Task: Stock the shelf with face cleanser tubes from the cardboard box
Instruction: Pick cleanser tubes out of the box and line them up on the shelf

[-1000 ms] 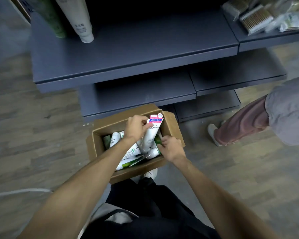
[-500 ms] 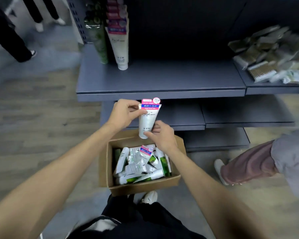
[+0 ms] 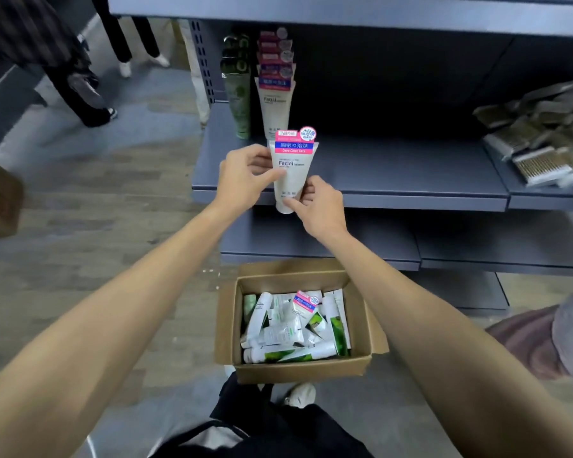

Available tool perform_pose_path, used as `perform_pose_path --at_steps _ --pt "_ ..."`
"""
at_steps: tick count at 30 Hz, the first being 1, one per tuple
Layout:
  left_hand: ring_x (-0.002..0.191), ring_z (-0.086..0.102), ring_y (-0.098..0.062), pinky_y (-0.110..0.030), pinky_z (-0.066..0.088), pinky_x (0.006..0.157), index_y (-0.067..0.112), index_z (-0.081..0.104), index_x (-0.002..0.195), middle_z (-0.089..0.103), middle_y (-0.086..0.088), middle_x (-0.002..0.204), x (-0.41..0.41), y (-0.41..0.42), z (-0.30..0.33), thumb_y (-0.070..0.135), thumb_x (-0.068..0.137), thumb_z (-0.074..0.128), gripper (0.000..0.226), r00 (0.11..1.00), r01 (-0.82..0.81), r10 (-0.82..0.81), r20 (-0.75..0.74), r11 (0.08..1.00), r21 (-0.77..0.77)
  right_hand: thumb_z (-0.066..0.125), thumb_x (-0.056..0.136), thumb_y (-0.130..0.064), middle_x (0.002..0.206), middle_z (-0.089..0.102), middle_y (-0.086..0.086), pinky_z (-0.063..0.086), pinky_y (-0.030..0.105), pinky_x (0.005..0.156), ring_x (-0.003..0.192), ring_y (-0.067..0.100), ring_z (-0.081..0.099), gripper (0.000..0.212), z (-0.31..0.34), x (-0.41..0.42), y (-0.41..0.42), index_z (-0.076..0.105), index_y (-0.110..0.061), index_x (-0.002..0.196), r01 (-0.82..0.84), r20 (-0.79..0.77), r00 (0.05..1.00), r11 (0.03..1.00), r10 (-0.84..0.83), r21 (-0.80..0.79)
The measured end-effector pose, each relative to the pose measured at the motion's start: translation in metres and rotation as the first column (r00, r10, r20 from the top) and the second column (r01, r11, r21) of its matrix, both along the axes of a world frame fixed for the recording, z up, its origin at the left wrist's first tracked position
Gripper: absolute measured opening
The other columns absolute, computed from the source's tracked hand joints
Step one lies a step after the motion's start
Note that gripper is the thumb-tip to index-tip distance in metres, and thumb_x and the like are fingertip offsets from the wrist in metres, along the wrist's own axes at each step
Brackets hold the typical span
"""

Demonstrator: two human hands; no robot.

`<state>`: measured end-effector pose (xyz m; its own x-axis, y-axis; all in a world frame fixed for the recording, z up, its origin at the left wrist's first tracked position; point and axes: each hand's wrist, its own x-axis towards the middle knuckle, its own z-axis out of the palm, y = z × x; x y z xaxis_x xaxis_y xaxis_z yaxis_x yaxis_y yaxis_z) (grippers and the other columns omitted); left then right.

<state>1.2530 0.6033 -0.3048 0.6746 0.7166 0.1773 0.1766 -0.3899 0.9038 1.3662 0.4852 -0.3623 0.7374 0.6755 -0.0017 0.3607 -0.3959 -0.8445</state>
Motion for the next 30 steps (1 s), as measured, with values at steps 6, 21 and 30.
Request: perform_pose_path --at_steps 6,21,30 --pt "0.086 0.071 -0.008 -0.036 0.060 0.081 0.019 0.070 0.096 0.074 0.005 0.092 0.006 0.017 -0.002 0.020 0.075 0.082 0.024 1.000 -0.016 0.016 0.007 0.999 -0.043 0.082 0.076 -0.030 0.091 0.071 -0.007 0.060 0.038 0.076 0.082 0.011 0.070 0.035 -0.001 0.002 0.019 0.058 -0.018 0.098 0.015 0.020 1.000 1.000 -0.015 0.011" --pt "0.085 0.072 -0.020 -0.043 0.061 0.079 0.029 0.069 0.090 0.073 0.000 0.090 0.021 0.070 0.004 0.021 0.075 0.081 0.021 0.997 0.044 -0.034 0.065 0.986 -0.162 0.083 0.075 -0.028 0.092 0.072 -0.004 0.059 0.031 0.077 0.081 0.008 0.070 0.035 0.015 0.022 0.058 0.062 -0.014 0.098 0.001 0.090 0.996 1.000 0.001 -0.029" --pt "0.088 0.071 -0.023 -0.046 0.059 0.083 0.021 0.069 0.096 0.073 0.001 0.093 0.043 0.091 -0.010 0.024 0.075 0.080 0.024 0.999 0.046 -0.044 0.021 0.989 -0.141 0.082 0.077 -0.024 0.094 0.071 -0.004 0.059 0.034 0.081 0.086 0.008 0.069 0.034 0.005 0.035 0.081 0.060 -0.014 0.101 0.037 0.052 0.998 0.999 -0.036 -0.012"
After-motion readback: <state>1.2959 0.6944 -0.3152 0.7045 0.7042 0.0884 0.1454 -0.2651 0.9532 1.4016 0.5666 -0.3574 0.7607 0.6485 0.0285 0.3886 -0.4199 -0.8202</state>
